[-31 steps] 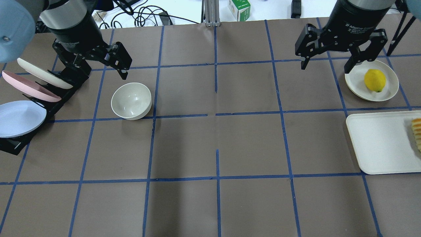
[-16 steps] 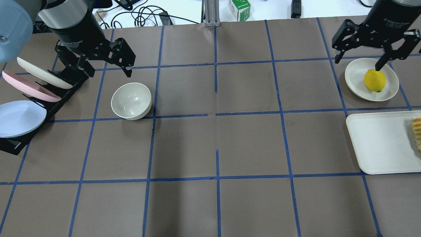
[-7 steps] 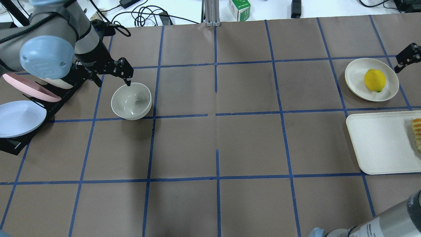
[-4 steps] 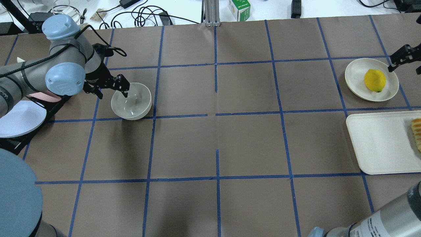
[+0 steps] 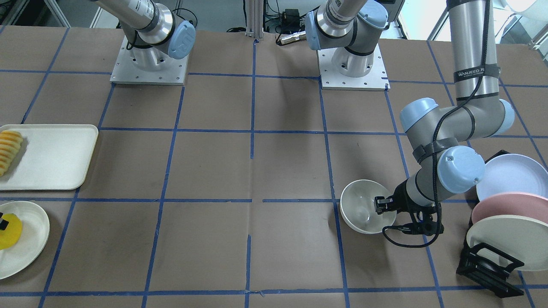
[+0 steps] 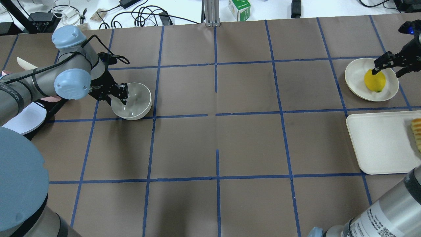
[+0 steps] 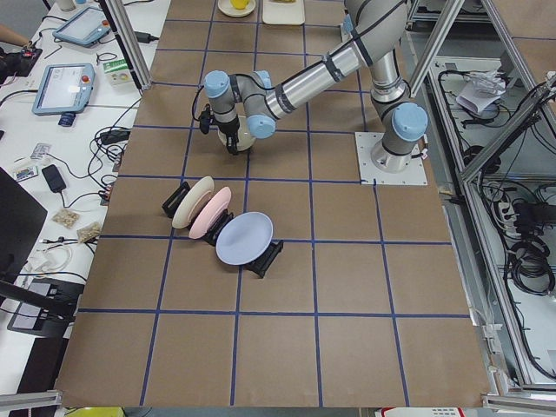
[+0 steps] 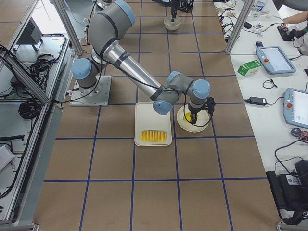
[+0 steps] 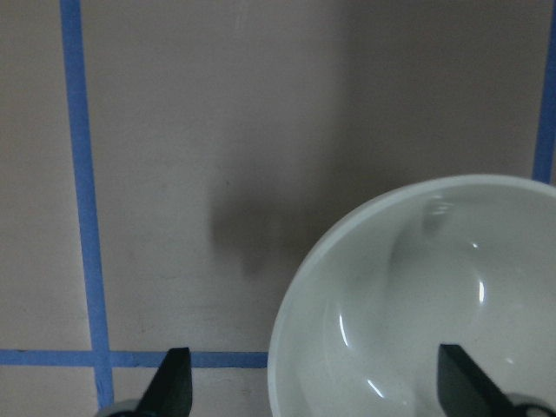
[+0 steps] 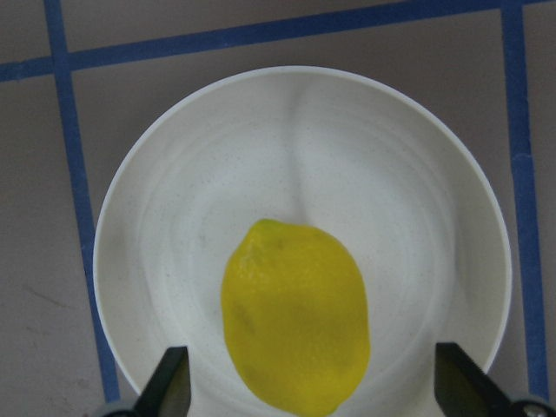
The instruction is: Place bowl and put lemon in it
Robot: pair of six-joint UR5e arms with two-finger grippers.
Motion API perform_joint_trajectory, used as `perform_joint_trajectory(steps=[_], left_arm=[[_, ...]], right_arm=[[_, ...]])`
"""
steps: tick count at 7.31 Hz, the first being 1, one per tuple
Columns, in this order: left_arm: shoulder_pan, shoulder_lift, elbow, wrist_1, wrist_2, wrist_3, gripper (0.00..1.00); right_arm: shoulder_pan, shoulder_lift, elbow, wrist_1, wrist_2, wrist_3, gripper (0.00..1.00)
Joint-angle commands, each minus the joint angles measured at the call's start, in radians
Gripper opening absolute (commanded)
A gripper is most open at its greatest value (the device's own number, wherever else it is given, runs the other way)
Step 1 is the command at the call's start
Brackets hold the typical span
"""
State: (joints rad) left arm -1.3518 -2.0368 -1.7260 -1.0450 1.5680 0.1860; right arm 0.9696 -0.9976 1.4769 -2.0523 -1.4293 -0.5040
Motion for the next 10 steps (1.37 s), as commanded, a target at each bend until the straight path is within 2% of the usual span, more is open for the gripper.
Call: perform_joint_trajectory(steps=[1,5,6,7,9,10], left_arm=[[0.003,0.000,0.000,0.000,0.000,0.001,0.00],[0.005,0.004,-0.001,0.000,0.006,0.003,0.00],[0.005,0.006,0.000,0.000,0.007,0.003,0.00],[0.005,0.006,0.000,0.000,0.006,0.003,0.00],[-0.016,0.047,0.012,-0.021,-0.003,-0.011,0.00],[-0.050,0.082,0.005,-0.045,-0.072,-0.051,0.00]], right_arm=[[0.004,0.022,0.003,-0.020,0.001,0.010,1.00],[0.011,0.048,0.003,-0.016,0.003,0.022,1.00],[0.012,0.047,0.003,-0.015,0.003,0.022,0.80],[0.014,0.047,0.002,-0.017,0.003,0.022,0.50],[0.015,0.042,-0.007,-0.019,0.001,0.019,0.15],[0.030,0.028,-0.015,-0.011,-0.011,0.019,0.06]])
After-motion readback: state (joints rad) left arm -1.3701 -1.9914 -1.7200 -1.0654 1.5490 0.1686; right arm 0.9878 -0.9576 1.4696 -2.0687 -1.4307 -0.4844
